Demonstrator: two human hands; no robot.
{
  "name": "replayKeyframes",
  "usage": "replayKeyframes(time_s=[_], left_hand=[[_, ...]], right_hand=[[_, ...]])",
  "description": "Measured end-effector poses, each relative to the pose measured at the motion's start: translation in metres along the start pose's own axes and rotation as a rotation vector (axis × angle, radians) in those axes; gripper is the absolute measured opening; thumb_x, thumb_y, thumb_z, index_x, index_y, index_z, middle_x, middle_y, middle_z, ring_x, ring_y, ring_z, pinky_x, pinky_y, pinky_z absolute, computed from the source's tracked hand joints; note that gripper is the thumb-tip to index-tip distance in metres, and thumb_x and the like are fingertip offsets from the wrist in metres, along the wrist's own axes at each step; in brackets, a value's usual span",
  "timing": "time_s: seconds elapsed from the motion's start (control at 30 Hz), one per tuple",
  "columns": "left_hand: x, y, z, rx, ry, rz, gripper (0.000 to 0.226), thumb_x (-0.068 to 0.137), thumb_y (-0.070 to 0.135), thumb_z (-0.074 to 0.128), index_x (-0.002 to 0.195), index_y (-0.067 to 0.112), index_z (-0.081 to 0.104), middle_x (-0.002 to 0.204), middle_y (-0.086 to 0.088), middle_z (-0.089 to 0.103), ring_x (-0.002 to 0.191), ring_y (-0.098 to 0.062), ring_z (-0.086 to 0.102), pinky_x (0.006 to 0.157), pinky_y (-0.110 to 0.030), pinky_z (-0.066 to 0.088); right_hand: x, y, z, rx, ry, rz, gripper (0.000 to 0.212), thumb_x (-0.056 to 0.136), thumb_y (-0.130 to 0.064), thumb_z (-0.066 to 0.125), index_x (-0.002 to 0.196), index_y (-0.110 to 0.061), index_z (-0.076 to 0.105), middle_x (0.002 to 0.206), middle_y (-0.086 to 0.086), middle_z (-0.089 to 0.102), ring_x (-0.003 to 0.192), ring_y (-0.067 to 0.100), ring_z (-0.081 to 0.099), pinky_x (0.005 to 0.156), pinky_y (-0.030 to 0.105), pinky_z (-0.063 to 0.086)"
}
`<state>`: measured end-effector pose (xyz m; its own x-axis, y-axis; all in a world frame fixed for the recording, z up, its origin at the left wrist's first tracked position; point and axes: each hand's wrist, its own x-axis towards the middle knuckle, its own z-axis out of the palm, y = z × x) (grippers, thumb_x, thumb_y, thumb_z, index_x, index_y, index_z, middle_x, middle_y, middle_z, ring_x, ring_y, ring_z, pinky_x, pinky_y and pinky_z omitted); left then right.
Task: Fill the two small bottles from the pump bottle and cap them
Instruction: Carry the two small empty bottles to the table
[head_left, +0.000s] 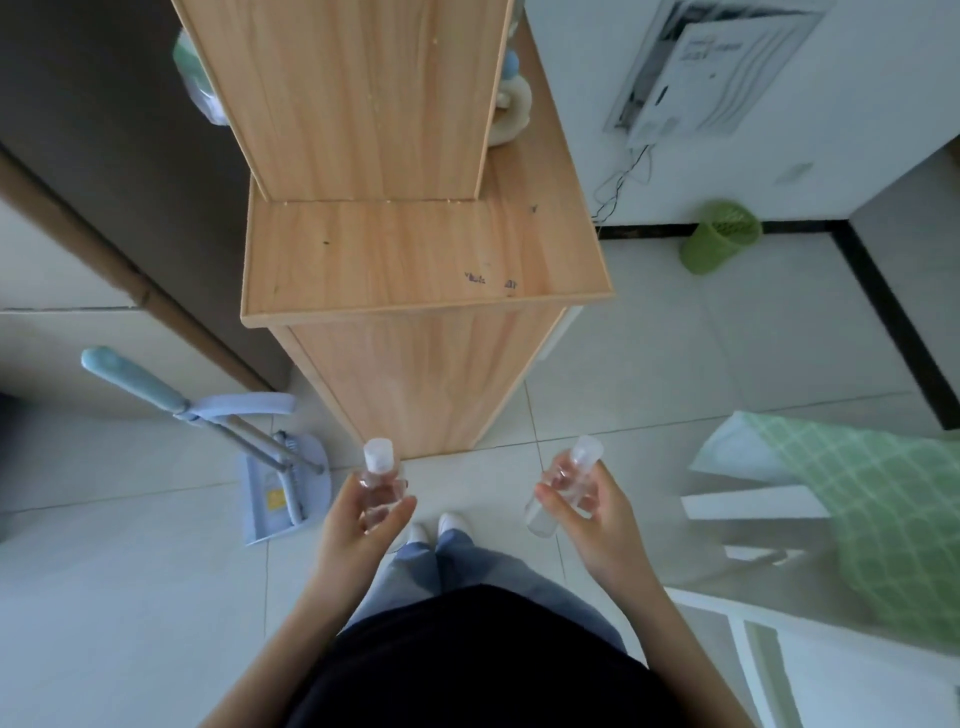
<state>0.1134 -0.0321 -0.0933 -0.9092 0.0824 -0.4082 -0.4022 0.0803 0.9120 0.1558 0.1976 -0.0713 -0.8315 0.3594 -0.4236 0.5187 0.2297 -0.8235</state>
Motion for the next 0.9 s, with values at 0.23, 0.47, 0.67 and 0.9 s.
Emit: replayKeyframes(time_s=[0.23, 0.47, 0.67, 0.9], left_hand=[[-0.004, -0.008, 0.002, 0.151, -0.2, -0.008, 0.023, 0.086, 0.002, 0.064, 0.093, 0.023, 0.057, 0.093, -0.001, 0.066, 0.076, 0.007, 0.063, 0.068, -0.01, 0.05], [-0.013, -0.02, 0.023, 0.267, -0.38, -0.003, 0.019, 0.085, 0.007, 0.068, 0.094, 0.022, 0.059, 0.086, 0.006, 0.07, 0.08, 0.004, 0.066, 0.066, -0.012, 0.05], [-0.039, -0.031, 0.064, 0.358, -0.57, 0.001, 0.022, 0.075, 0.03, 0.069, 0.094, 0.028, 0.059, 0.085, 0.018, 0.07, 0.085, 0.001, 0.067, 0.075, -0.023, 0.048], [-0.114, -0.059, 0.121, 0.508, -0.74, 0.093, 0.018, 0.085, 0.013, 0.068, 0.099, 0.018, 0.059, 0.096, 0.002, 0.068, 0.089, -0.009, 0.066, 0.068, -0.014, 0.046]], right_hand=[[-0.034, 0.022, 0.001, 0.057, 0.149, 0.092, 0.023, 0.084, -0.022, 0.074, 0.099, -0.025, 0.058, 0.098, -0.005, 0.069, 0.096, 0.018, 0.067, 0.093, 0.039, 0.052], [-0.079, 0.053, -0.009, 0.12, 0.301, 0.176, 0.039, 0.083, -0.028, 0.075, 0.114, -0.009, 0.058, 0.108, 0.006, 0.069, 0.097, 0.025, 0.067, 0.09, 0.039, 0.055], [-0.143, 0.092, -0.03, 0.264, 0.477, 0.221, 0.026, 0.083, -0.029, 0.075, 0.103, -0.027, 0.059, 0.102, -0.005, 0.07, 0.095, 0.015, 0.067, 0.083, 0.025, 0.051], [-0.242, 0.16, -0.053, 0.355, 0.651, 0.253, 0.025, 0.083, -0.028, 0.075, 0.101, -0.032, 0.058, 0.099, -0.01, 0.07, 0.092, 0.006, 0.066, 0.075, 0.009, 0.048]])
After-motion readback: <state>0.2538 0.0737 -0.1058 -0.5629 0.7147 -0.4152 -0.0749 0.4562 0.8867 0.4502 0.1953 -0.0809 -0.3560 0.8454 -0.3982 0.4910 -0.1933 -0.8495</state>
